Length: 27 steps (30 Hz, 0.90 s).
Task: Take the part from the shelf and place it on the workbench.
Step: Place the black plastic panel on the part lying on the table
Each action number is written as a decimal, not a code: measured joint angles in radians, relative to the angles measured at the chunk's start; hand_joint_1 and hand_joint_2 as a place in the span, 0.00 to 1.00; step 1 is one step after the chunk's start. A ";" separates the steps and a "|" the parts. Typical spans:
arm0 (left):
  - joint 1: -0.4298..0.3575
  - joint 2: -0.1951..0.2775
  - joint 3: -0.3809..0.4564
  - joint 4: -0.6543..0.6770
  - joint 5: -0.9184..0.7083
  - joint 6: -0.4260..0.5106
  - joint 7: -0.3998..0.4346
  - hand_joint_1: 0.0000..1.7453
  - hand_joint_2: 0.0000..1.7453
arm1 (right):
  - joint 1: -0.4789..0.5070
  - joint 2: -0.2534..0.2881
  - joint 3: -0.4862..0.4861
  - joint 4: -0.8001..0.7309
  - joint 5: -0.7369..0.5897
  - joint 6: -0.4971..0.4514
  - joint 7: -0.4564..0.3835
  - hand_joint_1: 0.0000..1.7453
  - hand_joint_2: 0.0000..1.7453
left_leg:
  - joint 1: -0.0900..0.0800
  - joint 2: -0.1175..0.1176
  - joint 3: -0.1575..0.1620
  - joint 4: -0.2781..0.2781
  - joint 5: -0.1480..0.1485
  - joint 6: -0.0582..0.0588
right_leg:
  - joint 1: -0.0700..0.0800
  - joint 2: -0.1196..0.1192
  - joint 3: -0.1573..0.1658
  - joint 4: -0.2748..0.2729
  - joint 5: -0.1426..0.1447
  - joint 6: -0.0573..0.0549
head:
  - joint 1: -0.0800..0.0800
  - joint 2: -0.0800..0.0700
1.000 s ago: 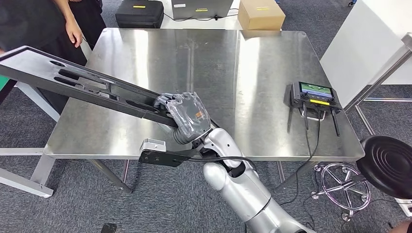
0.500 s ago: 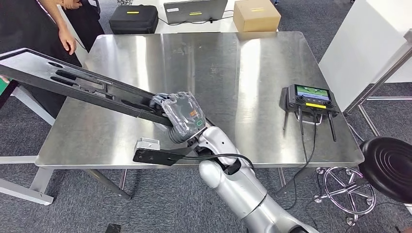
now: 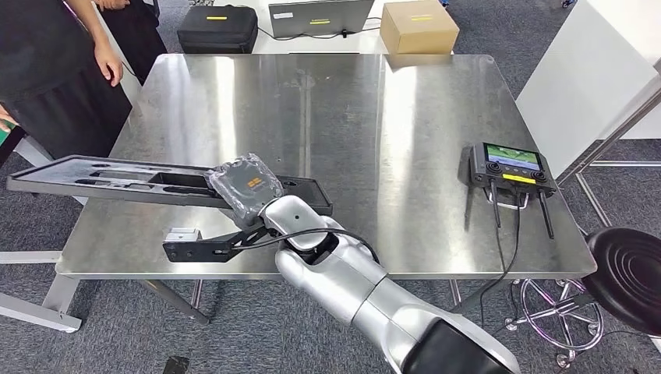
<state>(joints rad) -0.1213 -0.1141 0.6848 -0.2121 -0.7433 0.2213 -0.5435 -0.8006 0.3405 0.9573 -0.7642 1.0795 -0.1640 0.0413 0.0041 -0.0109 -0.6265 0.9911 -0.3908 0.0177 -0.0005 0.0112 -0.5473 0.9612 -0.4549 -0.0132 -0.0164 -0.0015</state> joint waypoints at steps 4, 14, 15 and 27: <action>-0.001 -0.001 0.000 0.000 -0.001 -0.005 -0.002 0.00 1.00 | -0.051 0.005 0.077 0.121 0.018 -0.008 0.042 1.00 1.00 | -0.003 0.000 0.000 0.000 -0.002 0.005 | -0.002 0.000 -0.001 -0.005 0.001 0.003 | 0.000 0.000; -0.001 -0.001 0.000 0.000 -0.016 -0.006 0.013 0.00 1.00 | -0.102 0.003 0.140 0.341 0.021 -0.005 0.117 1.00 1.00 | -0.004 0.000 0.000 0.001 0.001 0.010 | -0.008 -0.001 -0.002 -0.007 0.006 0.010 | 0.000 0.000; -0.002 -0.001 0.000 0.000 -0.018 -0.004 0.016 0.00 1.00 | -0.107 -0.001 0.140 0.362 0.018 -0.002 0.129 1.00 1.00 | -0.004 0.000 0.000 0.001 0.001 0.011 | -0.008 -0.001 -0.002 -0.007 0.006 0.010 | 0.000 0.000; -0.004 -0.001 0.002 0.000 -0.017 0.024 0.029 0.00 1.00 | -0.153 -0.064 0.116 0.480 0.011 0.033 0.210 0.50 0.50 | -0.001 0.001 0.000 0.001 0.002 0.011 | -0.008 0.000 -0.001 -0.006 0.007 0.011 | 0.000 0.000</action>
<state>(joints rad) -0.1251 -0.1152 0.6868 -0.2117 -0.7608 0.2454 -0.5140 -0.9539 0.2770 1.0738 -0.2841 1.0904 -0.1309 0.2514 0.0028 -0.0096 -0.6266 0.9922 -0.3888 0.0289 -0.0081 0.0110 -0.5484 0.9548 -0.4482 -0.0021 -0.0166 -0.0015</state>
